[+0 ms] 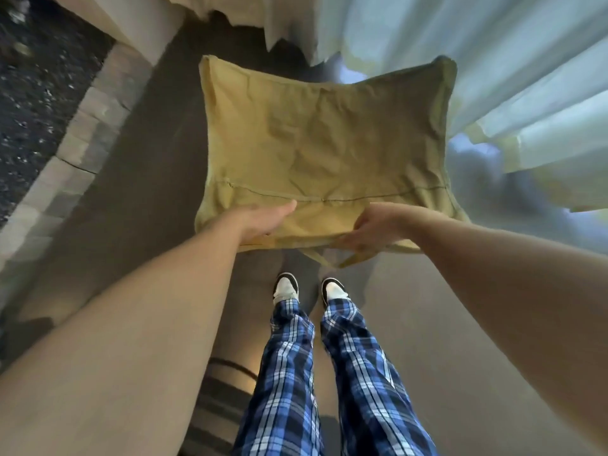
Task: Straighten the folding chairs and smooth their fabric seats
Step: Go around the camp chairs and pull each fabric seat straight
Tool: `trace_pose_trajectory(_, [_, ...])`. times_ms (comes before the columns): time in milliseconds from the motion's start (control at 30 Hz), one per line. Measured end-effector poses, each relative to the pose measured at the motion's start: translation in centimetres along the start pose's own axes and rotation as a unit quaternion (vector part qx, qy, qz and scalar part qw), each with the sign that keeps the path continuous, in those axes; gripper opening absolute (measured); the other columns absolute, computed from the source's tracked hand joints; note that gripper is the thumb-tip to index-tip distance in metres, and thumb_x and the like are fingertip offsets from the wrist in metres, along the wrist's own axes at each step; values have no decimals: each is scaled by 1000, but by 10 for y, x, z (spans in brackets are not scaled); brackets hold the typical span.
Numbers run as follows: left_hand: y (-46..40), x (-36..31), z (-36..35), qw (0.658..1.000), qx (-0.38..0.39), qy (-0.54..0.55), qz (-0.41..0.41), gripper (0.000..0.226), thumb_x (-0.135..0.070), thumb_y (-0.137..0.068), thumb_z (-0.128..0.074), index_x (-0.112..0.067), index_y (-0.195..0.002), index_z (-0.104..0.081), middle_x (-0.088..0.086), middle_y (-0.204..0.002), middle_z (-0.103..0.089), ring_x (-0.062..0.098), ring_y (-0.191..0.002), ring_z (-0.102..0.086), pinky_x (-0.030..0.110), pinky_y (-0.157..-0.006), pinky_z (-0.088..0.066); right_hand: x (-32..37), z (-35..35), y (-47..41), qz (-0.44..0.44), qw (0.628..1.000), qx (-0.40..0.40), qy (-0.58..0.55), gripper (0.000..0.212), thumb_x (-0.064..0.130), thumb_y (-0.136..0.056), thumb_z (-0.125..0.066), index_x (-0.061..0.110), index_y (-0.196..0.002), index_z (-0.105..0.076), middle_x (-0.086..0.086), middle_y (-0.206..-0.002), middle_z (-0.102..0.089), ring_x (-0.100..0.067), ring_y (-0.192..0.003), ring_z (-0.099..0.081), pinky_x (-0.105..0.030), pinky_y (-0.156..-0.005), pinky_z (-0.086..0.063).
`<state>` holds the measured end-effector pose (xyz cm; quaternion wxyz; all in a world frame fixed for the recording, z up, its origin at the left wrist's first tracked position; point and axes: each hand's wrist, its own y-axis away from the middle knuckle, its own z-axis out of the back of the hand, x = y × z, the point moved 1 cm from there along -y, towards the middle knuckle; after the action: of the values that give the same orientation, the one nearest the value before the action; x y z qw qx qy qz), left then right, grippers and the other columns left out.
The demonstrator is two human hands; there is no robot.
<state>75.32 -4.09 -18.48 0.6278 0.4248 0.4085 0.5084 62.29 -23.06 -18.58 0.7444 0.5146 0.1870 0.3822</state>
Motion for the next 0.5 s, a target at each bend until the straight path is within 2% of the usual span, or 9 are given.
trace_pose_trajectory(33, [-5, 3, 1, 997, -50, -45, 28, 75, -74, -89, -37, -23, -142, -49, 9, -156, -36, 35, -143, -30, 55, -114, -16, -8, -7, 3, -27, 998, -1, -53, 67, 82, -71, -50, 23, -92, -72, 5, -82, -64, -22, -86, -60, -36, -86, -47])
trace_pose_trajectory(100, [-17, 9, 5, 977, -131, -140, 96, 75, -58, -75, -55, -25, -142, -45, 14, -159, -26, 41, -145, -21, 64, -111, -16, -29, -22, 9, -145, 984, -67, -81, 87, 88, -69, -38, 21, -117, -65, -6, -114, -65, -34, -113, -56, -51, -104, -38])
trace_pose_trajectory(167, [-31, 11, 6, 966, -136, -179, 130, 87, -47, -71, -61, -19, -149, -36, 24, -162, 2, 49, -146, -9, 66, -109, -24, -55, -41, 17, -298, 946, -119, -47, 74, 59, -83, -47, 13, -141, -45, -20, -148, -39, -48, -133, -36, -66, -109, -23])
trace_pose_trajectory(233, [-42, 11, 8, 958, -153, -198, 142, 90, -47, -75, -66, -12, -151, -32, 28, -161, 8, 52, -143, -17, 58, -107, -33, -80, -64, 20, -386, 914, -71, -103, 84, 39, -80, -52, 6, -151, -22, -28, -157, -18, -56, -135, -28, -69, -107, -25])
trace_pose_trajectory(300, [-54, 15, 13, 955, -172, -205, 129, 94, -47, -72, -69, -5, -149, -35, 25, -158, -22, 47, -138, -34, 50, -104, -42, -95, -87, 22, -397, 897, -28, -194, 90, 39, -73, -53, 0, -149, -24, -31, -145, -36, -53, -118, -51, -59, -93, -46])
trace_pose_trajectory(333, [-58, 16, 13, 954, -172, -211, 124, 92, -48, -72, -70, -6, -147, -40, 22, -152, -36, 44, -133, -42, 47, -102, -46, -100, -100, 25, -395, 882, -22, -256, 75, 37, -77, -54, -5, -137, -37, -29, -125, -53, -45, -96, -63, -50, -77, -56])
trace_pose_trajectory(400, [-65, 17, 11, 955, -159, -222, 112, 86, -56, -73, -71, -9, -142, -49, 18, -146, -46, 41, -127, -49, 45, -99, -49, -101, -122, 33, -393, 839, -10, -376, 25, 24, -91, -52, 0, -97, -49, -15, -79, -57, -27, -56, -57, -30, -46, -52])
trace_pose_trajectory(433, [-64, 17, 5, 957, -145, -228, 108, 86, -59, -72, -72, -10, -140, -51, 17, -145, -47, 39, -127, -50, 45, -101, -48, -104, -133, 37, -388, 820, -10, -420, 18, 21, -94, -50, 6, -85, -47, -10, -68, -52, -22, -49, -51, -23, -42, -47])
trace_pose_trajectory(500, [-61, 12, -5, 959, -134, -233, 94, 87, -61, -68, -74, -11, -136, -55, 16, -141, -52, 38, -124, -53, 44, -101, -48, -115, -151, 40, -383, 782, -16, -492, 22, 22, -95, -53, 13, -77, -44, -6, -60, -48, -17, -46, -41, -16, -43, -35])
